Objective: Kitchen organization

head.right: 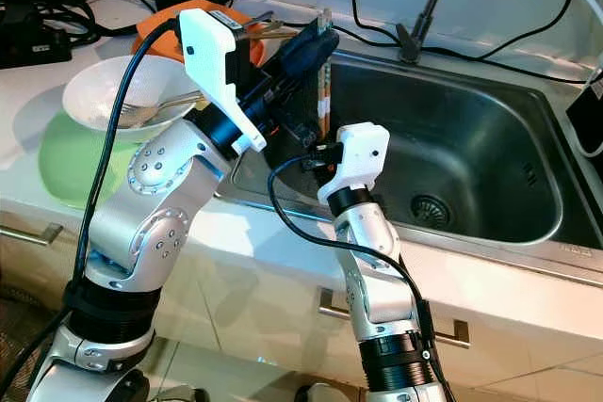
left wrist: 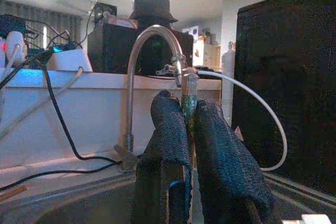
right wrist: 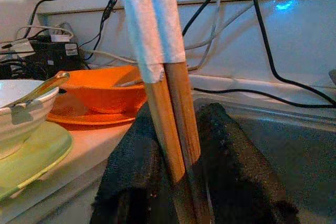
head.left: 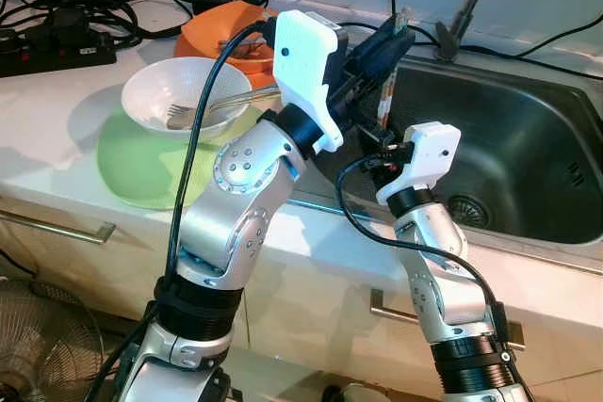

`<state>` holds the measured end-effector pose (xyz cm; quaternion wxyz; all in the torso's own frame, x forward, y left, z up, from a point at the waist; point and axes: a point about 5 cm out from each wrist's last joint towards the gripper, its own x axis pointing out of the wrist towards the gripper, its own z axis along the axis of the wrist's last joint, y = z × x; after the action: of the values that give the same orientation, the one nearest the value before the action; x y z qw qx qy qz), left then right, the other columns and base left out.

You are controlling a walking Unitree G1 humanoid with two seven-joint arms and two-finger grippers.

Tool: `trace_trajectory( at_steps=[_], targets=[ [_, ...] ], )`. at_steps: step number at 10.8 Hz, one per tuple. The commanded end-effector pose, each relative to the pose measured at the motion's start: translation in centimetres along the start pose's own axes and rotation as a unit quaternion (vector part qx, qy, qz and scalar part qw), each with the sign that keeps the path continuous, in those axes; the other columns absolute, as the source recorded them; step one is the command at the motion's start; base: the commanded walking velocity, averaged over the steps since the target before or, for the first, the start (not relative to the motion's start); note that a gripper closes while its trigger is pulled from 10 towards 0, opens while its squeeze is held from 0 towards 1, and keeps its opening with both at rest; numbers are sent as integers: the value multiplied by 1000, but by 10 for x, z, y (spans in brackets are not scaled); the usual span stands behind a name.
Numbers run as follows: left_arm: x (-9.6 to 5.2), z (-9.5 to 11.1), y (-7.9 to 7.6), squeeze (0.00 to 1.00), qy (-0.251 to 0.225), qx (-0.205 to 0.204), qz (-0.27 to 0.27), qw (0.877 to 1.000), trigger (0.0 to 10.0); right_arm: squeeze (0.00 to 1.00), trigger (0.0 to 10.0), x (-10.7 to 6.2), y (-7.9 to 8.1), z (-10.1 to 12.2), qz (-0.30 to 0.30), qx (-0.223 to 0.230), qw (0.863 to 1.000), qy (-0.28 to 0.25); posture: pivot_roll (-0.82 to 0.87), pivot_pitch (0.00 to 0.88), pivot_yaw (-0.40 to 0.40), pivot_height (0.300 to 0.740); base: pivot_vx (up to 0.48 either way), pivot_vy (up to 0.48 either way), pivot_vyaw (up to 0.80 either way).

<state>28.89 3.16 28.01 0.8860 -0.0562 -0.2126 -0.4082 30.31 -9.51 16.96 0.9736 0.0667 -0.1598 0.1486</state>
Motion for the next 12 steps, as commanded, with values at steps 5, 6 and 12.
trace_trajectory(
  at_steps=[5, 6, 12],
  targets=[
    [0, -2, 1, 1000, 13, 2, 4, 1000, 10000, 0, 0, 0, -4, 2, -11, -1, 1000, -3, 31, 79, -65, 740, 0, 0, 0],
    [1, -1, 1, 1000, 12, 1, 6, 1000, 10000, 0, 0, 0, -5, 2, -12, 0, 1000, -3, 31, 79, -66, 740, 0, 0, 0],
    [-31, -31, 28, 0, 65, 34, 74, 995, 10000, 0, 0, 8, -51, 12, -70, -46, 996, -8, 35, 77, -72, 740, 0, 0, 0]
  ],
)
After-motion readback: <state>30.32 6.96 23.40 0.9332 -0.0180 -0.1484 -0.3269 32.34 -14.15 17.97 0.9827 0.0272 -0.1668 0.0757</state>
